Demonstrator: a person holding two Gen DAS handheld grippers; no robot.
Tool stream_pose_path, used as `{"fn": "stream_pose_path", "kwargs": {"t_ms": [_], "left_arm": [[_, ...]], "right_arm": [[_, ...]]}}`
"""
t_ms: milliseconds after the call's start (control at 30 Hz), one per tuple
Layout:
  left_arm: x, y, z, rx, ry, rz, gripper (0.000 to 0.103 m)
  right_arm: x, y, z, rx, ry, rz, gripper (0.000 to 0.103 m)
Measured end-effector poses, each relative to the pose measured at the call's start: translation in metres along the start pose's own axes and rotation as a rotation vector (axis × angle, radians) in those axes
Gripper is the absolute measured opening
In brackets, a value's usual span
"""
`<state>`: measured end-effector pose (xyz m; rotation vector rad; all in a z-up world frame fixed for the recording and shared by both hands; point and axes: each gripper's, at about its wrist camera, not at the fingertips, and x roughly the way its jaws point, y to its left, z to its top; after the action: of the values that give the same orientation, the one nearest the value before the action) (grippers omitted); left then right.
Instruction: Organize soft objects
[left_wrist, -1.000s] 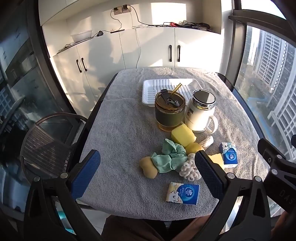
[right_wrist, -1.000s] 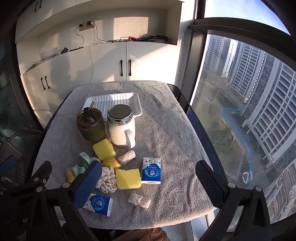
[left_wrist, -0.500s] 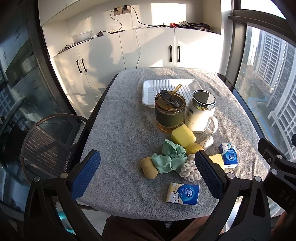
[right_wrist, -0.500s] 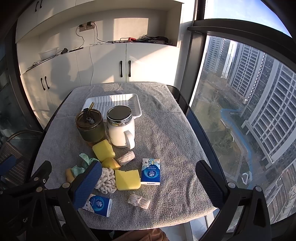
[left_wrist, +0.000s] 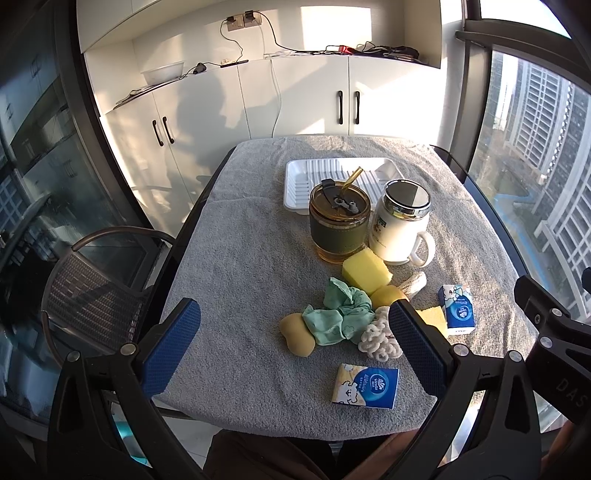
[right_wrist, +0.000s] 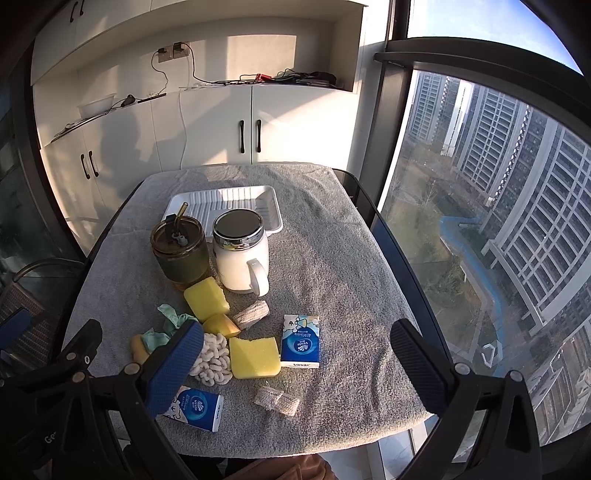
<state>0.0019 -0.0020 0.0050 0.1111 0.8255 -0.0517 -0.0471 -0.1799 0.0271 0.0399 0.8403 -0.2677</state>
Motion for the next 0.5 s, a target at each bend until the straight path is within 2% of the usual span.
{"fn": "stream_pose_path", "kwargs": {"t_ms": [500], "left_arm": [[0.0001,0.0001,0.0005,0.001,0.0,0.0,0.103]], "right_arm": [[0.0003,0.001,-0.0005,-0.004,0.005,0.0,0.103]]}}
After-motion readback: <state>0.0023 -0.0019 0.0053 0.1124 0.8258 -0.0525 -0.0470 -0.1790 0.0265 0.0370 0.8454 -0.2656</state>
